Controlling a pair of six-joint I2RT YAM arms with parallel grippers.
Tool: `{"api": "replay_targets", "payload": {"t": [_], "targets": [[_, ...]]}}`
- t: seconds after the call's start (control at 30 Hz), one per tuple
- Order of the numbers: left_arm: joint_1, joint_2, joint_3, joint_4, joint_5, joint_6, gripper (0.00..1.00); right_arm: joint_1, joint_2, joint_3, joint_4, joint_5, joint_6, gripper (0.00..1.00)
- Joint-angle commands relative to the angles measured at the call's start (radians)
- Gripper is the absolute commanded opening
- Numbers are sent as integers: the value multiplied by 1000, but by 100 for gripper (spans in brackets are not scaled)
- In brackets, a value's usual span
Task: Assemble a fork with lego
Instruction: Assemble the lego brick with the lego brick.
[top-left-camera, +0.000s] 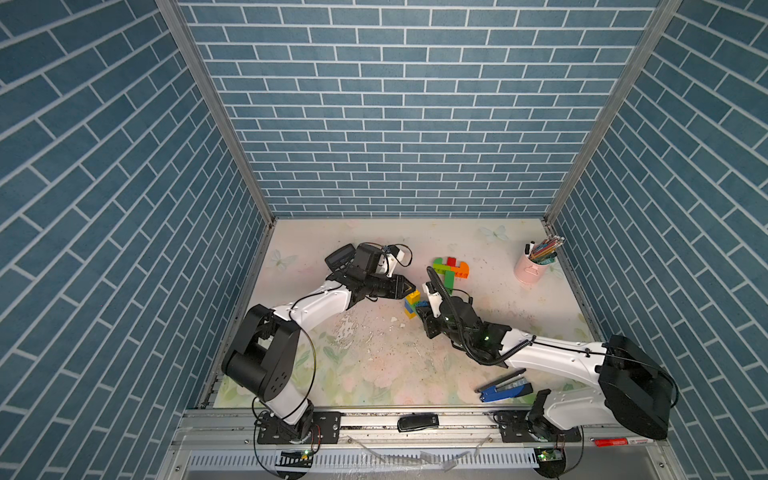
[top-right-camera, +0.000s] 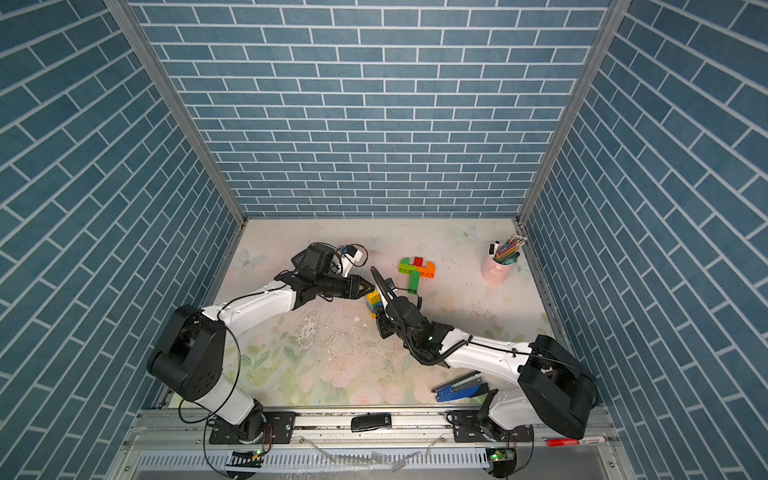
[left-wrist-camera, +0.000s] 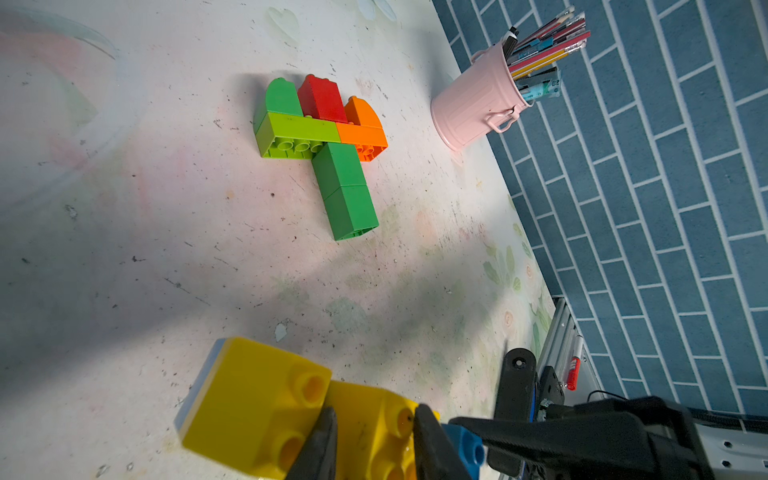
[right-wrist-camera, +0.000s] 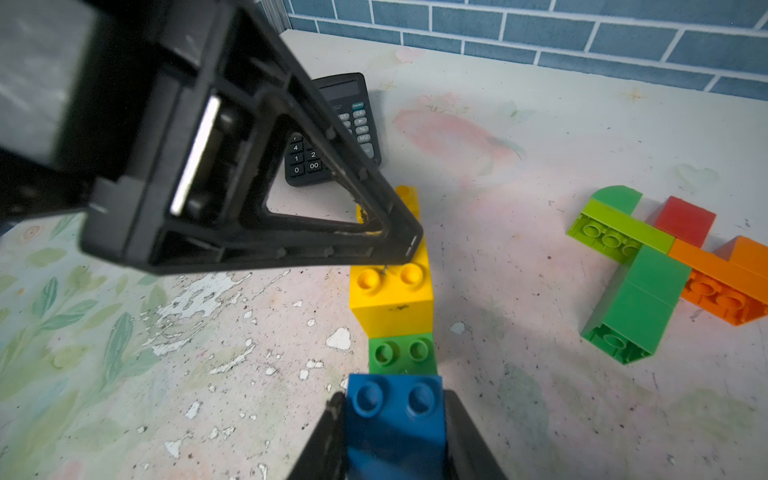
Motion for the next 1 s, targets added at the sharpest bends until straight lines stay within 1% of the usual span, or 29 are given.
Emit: {"api": "replay_targets", "payload": {"t": [0.0, 0.43, 0.67, 0.97], "targets": [[-2, 19, 13, -54, -18, 9, 34, 4, 14, -30, 37, 42, -9, 20], [-2, 28, 19, -58, -16, 10, 34, 5, 46, -73, 122, 25, -11, 21], [-3, 28, 20, -62, -16, 9, 34, 5, 38, -112, 145, 31, -1, 21], [-2, 30, 21, -66, -18, 11, 34, 11, 33, -132, 176, 4, -10, 24]]}}
